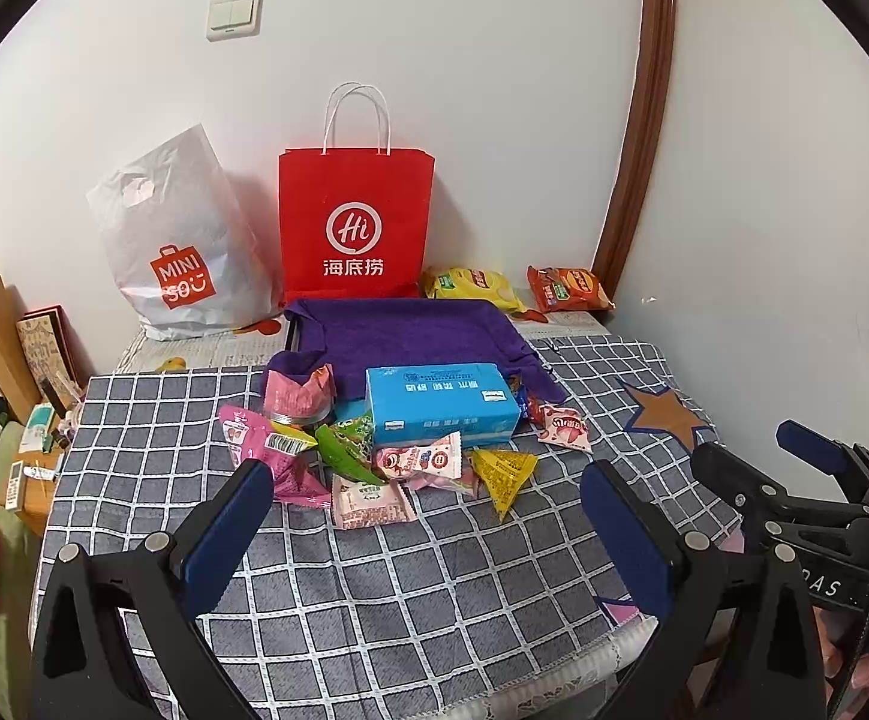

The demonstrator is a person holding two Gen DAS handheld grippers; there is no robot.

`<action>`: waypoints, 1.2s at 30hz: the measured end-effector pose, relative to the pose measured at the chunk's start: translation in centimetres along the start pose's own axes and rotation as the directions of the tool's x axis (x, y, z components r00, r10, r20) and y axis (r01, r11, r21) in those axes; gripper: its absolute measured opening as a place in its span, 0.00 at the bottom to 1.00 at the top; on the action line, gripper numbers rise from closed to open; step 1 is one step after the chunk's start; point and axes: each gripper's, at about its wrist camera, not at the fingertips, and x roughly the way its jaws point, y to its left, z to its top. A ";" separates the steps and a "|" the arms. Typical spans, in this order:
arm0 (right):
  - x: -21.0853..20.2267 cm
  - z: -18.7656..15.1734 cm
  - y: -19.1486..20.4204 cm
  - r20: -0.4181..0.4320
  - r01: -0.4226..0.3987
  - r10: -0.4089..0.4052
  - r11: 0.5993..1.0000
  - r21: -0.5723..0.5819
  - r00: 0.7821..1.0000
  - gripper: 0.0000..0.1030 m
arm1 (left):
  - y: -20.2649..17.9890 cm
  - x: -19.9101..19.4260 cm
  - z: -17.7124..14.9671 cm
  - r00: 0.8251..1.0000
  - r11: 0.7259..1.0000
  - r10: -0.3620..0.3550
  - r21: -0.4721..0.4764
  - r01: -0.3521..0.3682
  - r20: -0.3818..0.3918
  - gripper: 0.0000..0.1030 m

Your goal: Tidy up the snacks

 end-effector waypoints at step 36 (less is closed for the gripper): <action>-0.2 -0.7 -0.1 0.008 -0.003 0.003 1.000 -0.001 1.000 1.00 | 0.2 -0.2 -0.5 1.000 1.000 -0.012 -0.003 0.012 0.011 0.99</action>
